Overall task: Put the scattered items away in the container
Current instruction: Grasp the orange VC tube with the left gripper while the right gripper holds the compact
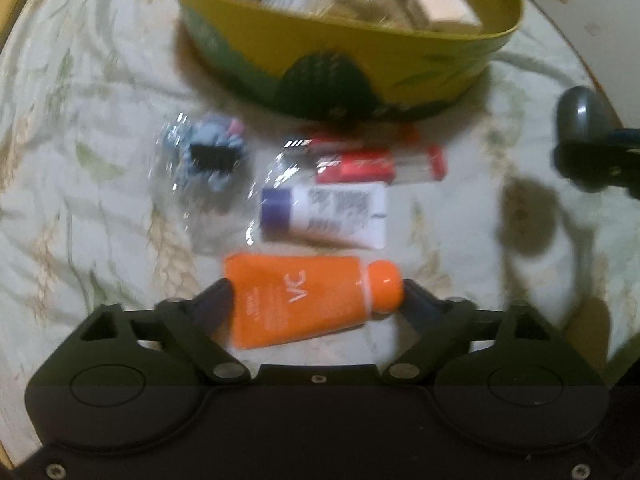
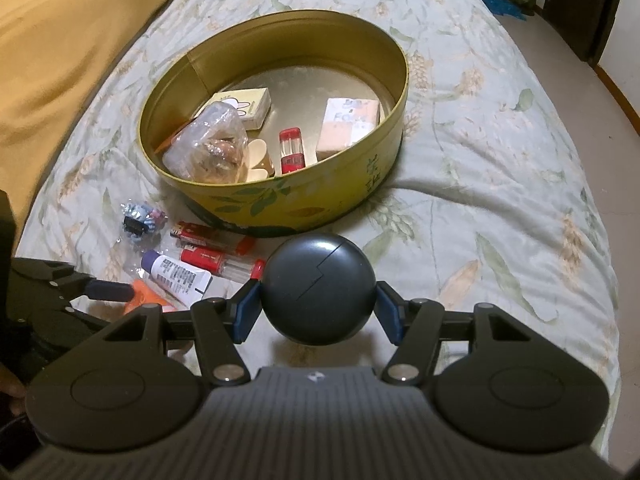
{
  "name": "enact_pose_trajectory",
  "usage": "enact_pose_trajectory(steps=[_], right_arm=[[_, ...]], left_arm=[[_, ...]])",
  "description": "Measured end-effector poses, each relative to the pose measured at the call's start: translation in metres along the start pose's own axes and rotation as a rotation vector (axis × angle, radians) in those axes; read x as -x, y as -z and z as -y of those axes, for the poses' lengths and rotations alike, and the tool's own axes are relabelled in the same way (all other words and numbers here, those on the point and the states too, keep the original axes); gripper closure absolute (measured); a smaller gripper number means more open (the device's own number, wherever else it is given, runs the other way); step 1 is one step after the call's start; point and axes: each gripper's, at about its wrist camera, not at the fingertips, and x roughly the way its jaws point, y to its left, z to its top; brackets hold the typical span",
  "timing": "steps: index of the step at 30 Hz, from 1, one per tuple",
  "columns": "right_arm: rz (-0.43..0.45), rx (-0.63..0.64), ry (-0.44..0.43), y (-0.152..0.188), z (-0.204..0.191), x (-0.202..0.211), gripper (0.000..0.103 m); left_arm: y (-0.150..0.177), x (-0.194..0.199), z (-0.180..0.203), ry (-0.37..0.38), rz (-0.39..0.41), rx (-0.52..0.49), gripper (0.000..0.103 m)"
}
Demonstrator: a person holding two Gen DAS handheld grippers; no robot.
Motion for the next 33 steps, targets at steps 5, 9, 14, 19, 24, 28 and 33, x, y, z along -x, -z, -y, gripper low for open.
enact_pose_trajectory(steps=[5, 9, 14, 19, 24, 28, 33], right_arm=[[-0.002, 0.009, 0.002, 0.001, -0.003, 0.000, 0.040], [-0.008, 0.015, 0.008, 0.001, -0.005, -0.002, 0.040], [-0.005, 0.017, 0.006, 0.001, -0.006, -0.002, 0.040], [-0.003, 0.007, 0.005, 0.001, -0.004, -0.002, 0.040], [0.001, 0.012, 0.000, 0.002, -0.004, -0.001, 0.040], [-0.002, 0.013, 0.002, 0.002, -0.004, -0.001, 0.040], [-0.006, 0.018, 0.002, 0.002, -0.006, -0.001, 0.040]], left_arm=[[-0.001, -0.013, 0.006, -0.013, -0.015, -0.019, 0.000], [0.001, -0.011, 0.007, -0.015, -0.001, -0.019, 0.010], [0.002, -0.006, 0.008, -0.013, 0.017, -0.019, 0.011], [0.003, 0.014, 0.005, 0.051, 0.074, 0.013, 0.011], [-0.001, 0.033, 0.008, 0.070, 0.136, 0.006, 0.011], [-0.001, 0.042, 0.013, 0.077, 0.178, 0.027, 0.011], [-0.002, 0.058, 0.002, 0.076, 0.229, 0.042, 0.011]])
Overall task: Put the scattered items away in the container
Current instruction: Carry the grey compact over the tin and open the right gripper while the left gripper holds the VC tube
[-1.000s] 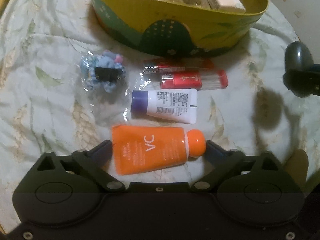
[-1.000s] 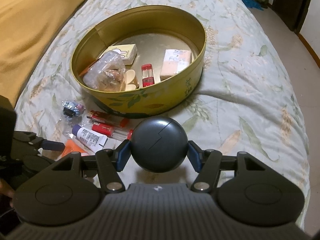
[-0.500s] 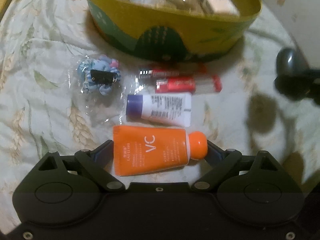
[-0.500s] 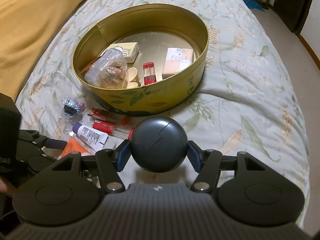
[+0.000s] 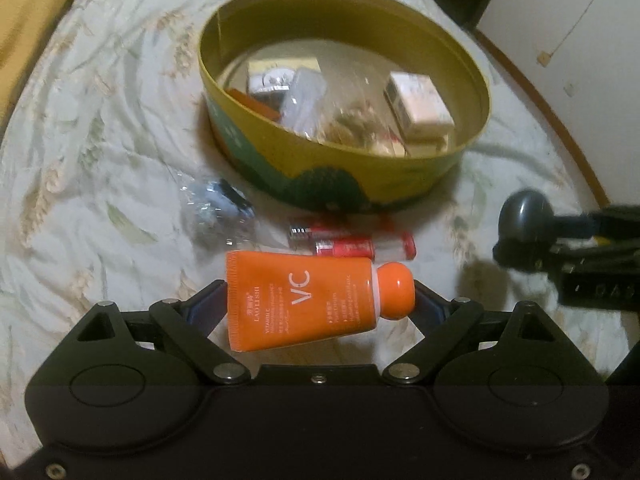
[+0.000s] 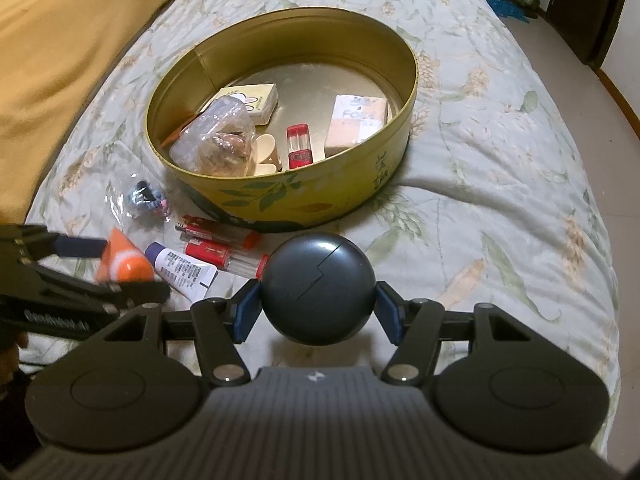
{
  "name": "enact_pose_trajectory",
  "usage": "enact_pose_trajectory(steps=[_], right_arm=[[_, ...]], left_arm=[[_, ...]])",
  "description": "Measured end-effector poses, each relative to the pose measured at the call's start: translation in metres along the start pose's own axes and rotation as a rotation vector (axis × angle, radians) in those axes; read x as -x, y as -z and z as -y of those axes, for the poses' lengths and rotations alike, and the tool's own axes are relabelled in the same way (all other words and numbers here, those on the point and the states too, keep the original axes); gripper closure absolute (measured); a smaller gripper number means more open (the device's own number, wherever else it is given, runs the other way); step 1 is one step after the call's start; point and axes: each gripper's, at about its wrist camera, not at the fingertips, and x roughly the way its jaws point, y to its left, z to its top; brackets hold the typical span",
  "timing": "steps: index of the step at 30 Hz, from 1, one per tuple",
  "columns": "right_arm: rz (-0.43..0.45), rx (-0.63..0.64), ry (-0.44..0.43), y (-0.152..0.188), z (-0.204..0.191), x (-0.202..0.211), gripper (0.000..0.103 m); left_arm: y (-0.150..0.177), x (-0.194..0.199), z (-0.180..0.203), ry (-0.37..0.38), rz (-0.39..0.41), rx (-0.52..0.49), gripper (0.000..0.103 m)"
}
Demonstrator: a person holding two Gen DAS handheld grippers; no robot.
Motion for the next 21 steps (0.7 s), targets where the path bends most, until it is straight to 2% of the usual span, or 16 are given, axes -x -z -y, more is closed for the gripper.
enact_pose_trajectory(steps=[6, 13, 21], right_arm=[[-0.020, 0.001, 0.002, 0.001, -0.002, -0.002, 0.040], [-0.017, -0.039, -0.013, -0.006, 0.004, 0.002, 0.040], [0.010, -0.062, -0.039, -0.039, 0.013, 0.013, 0.040]], left_arm=[[-0.002, 0.002, 0.001, -0.009, 0.026, -0.017, 0.011], [0.001, -0.010, 0.006, 0.017, -0.006, -0.044, 0.011], [0.003, -0.018, 0.008, 0.070, -0.023, -0.045, 0.011]])
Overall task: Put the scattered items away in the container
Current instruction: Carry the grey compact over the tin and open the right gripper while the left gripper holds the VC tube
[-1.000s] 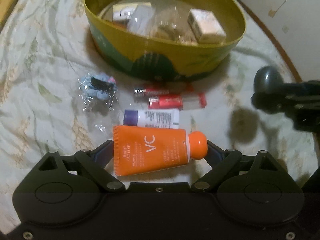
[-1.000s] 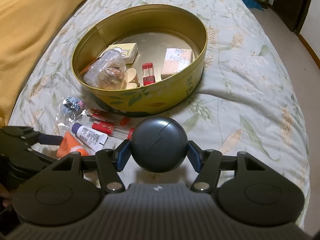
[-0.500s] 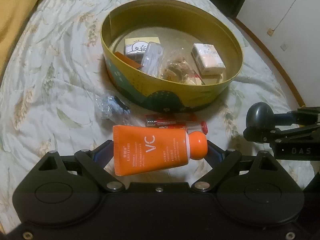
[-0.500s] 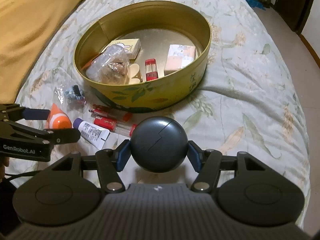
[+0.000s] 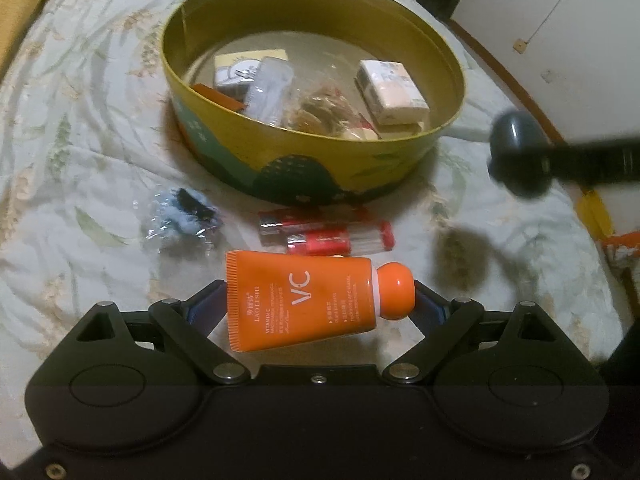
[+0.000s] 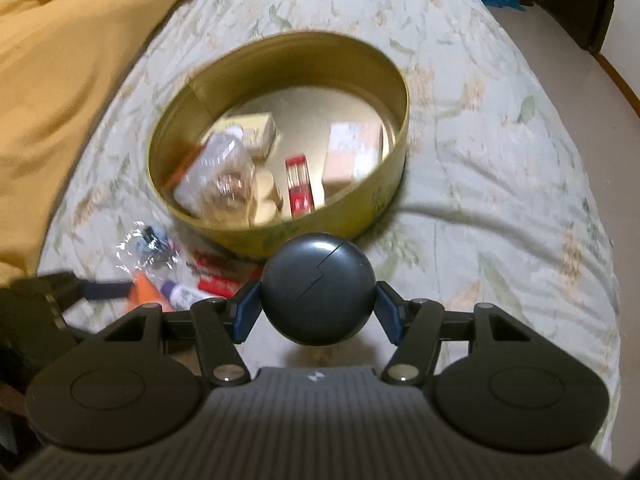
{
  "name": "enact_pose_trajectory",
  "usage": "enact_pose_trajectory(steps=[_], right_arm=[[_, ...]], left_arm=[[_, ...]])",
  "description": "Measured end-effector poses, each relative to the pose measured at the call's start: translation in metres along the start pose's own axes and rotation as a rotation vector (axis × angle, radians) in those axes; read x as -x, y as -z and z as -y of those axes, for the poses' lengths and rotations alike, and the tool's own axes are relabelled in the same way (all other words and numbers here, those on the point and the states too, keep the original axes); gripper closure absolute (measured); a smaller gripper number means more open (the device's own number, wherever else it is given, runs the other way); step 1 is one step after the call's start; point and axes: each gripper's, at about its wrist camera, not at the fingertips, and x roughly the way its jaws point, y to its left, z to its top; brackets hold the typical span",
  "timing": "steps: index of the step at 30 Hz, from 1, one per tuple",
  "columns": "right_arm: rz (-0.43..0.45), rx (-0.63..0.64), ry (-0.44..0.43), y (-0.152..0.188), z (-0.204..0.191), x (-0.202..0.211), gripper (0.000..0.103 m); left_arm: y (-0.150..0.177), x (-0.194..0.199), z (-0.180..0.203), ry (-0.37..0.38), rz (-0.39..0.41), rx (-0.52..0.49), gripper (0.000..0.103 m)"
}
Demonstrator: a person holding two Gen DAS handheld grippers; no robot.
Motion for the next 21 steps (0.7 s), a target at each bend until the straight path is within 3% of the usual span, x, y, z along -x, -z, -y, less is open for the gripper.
enact_pose_trajectory(steps=[9, 17, 19, 21], right_arm=[[0.023, 0.001, -0.018, -0.060, -0.006, -0.006, 0.040], [0.009, -0.002, -0.002, -0.093, -0.020, -0.026, 0.039], [0.004, -0.017, 0.005, -0.097, -0.020, -0.033, 0.035], [0.022, -0.031, 0.029, -0.100, -0.019, -0.036, 0.017]], left_arm=[[0.004, -0.003, 0.009, 0.042, -0.018, -0.020, 0.011], [0.007, -0.004, 0.019, 0.065, -0.025, -0.058, 0.011], [0.008, -0.004, 0.018, 0.065, -0.026, -0.058, 0.011], [0.007, -0.004, 0.018, 0.065, -0.027, -0.056, 0.011]])
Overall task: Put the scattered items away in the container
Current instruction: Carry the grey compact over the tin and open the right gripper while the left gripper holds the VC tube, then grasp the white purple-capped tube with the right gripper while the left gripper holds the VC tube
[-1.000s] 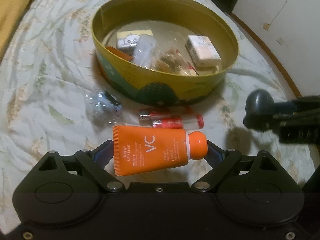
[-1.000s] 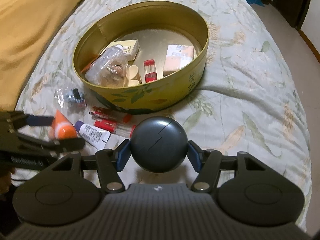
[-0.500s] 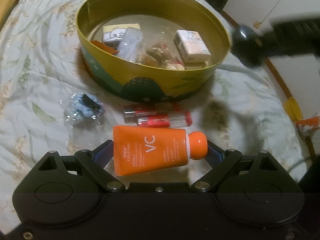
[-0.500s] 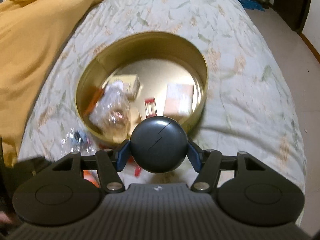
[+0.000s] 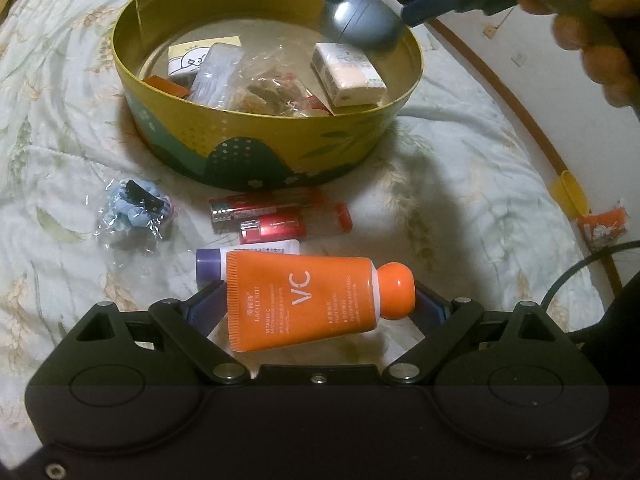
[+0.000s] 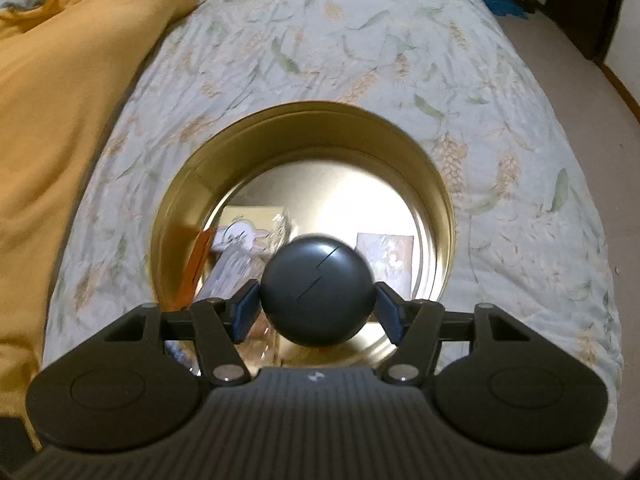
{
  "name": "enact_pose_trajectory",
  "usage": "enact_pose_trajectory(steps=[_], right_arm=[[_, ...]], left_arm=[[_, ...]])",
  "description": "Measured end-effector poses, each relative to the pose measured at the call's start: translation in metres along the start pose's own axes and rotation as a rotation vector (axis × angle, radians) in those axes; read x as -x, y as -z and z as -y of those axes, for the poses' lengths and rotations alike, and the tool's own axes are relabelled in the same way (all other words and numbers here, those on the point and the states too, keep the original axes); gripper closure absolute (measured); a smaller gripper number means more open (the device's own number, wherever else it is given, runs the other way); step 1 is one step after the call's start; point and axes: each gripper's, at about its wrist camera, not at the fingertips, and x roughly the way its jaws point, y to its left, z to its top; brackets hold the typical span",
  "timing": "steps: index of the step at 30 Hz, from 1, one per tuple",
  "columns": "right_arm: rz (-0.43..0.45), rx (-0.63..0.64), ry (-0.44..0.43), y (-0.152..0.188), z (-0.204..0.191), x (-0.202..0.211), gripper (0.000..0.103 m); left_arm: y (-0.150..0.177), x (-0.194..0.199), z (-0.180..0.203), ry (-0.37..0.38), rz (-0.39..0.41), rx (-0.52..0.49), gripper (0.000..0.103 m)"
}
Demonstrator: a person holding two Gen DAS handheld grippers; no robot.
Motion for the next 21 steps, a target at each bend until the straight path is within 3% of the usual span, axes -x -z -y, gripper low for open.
enact_pose_trajectory(steps=[2, 21], right_arm=[[0.024, -0.017, 0.022, 0.000, 0.001, 0.002, 0.009], [0.077, -0.013, -0.068, 0.053, 0.003, 0.044, 0.000]], left_arm=[[0.000, 0.000, -0.001, -0.002, -0.001, 0.001, 0.011], [-0.005, 0.006, -0.012, -0.029, 0.022, 0.036, 0.011]])
